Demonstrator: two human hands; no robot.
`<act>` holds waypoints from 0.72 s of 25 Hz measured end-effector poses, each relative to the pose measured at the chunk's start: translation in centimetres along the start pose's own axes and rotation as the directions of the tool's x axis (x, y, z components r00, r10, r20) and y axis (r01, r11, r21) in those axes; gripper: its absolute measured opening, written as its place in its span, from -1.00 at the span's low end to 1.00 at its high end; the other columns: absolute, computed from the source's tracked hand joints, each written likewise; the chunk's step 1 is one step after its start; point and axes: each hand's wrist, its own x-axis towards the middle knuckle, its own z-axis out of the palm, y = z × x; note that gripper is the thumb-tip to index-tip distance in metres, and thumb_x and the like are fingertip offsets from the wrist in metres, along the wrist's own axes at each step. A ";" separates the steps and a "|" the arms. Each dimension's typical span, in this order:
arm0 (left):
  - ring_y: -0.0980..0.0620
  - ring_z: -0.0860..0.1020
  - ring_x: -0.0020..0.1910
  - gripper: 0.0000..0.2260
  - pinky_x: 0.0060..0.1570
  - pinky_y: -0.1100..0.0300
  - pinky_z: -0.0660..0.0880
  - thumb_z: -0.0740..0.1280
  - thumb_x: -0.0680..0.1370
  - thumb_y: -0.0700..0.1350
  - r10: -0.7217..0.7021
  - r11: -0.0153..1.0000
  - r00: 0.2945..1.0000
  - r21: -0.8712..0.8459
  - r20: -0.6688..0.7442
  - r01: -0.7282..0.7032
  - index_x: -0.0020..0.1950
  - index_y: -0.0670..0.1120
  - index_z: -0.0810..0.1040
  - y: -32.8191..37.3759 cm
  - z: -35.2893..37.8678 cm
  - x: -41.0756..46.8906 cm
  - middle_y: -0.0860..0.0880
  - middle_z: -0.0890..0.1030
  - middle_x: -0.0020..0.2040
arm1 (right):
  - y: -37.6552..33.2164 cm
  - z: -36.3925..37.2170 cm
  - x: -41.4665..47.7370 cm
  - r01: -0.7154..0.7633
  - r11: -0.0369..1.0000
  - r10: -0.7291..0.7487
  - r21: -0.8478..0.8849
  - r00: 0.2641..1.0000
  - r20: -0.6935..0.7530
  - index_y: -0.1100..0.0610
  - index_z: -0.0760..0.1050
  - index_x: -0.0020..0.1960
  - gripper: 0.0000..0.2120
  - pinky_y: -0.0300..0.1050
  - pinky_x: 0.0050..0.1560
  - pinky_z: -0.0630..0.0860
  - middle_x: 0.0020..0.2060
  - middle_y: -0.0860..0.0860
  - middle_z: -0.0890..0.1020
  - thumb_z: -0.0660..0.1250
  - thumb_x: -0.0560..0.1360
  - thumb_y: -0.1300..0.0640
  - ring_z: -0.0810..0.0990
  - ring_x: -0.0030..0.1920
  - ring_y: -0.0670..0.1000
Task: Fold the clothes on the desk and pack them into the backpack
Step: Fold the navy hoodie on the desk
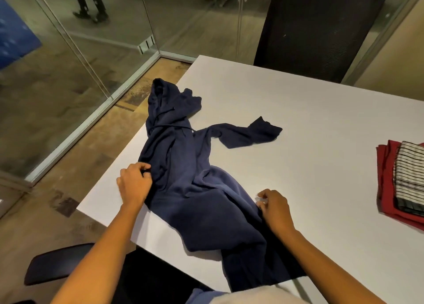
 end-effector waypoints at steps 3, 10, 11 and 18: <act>-0.17 0.45 0.17 -0.84 0.16 -0.10 0.33 0.30 0.53 -0.17 0.210 0.975 0.978 -0.076 0.004 -0.209 0.06 -0.01 0.60 4.9 1.4 1.2 -0.02 0.60 0.11 | -0.5 0.3 1.1 0.006 0.998 0.003 -0.066 0.991 0.134 0.13 0.51 -0.07 -0.93 -0.17 -0.14 0.47 -0.17 -0.01 0.59 0.39 0.48 0.18 0.56 -0.15 0.03; -0.15 0.55 0.02 -0.68 -0.13 0.05 0.44 0.39 0.51 0.09 0.113 0.914 0.935 0.335 0.337 -0.231 0.02 -0.15 0.49 15.5 6.9 3.1 -0.10 0.56 0.01 | -0.5 0.6 1.1 0.067 0.997 -0.063 -0.038 0.993 0.095 0.08 0.48 -0.19 -0.89 -0.33 -0.32 0.35 -0.29 -0.09 0.57 0.35 0.51 0.14 0.51 -0.28 -0.10; -0.14 0.56 -0.03 -0.74 -0.20 0.09 0.44 0.39 0.51 0.02 0.054 0.882 0.926 0.416 0.374 -0.219 -0.04 -0.16 0.48 16.4 7.4 3.1 -0.11 0.57 0.00 | -0.3 0.0 1.4 0.067 0.998 -0.066 -0.014 0.996 0.054 0.09 0.48 -0.18 -0.89 -0.35 -0.31 0.35 -0.27 -0.09 0.58 0.34 0.52 0.15 0.50 -0.27 -0.11; -0.05 0.42 -0.29 -0.87 -0.25 0.13 0.38 0.33 0.51 -0.13 -0.034 0.949 0.843 0.283 0.537 -0.142 -0.11 -0.14 0.41 20.8 8.8 5.9 -0.06 0.41 -0.26 | 0.4 -5.7 6.4 0.066 0.997 -0.074 -0.042 0.971 -0.227 0.21 0.50 -0.07 -0.90 -0.12 -0.20 0.33 -0.15 0.08 0.55 0.22 0.56 0.29 0.47 -0.18 0.05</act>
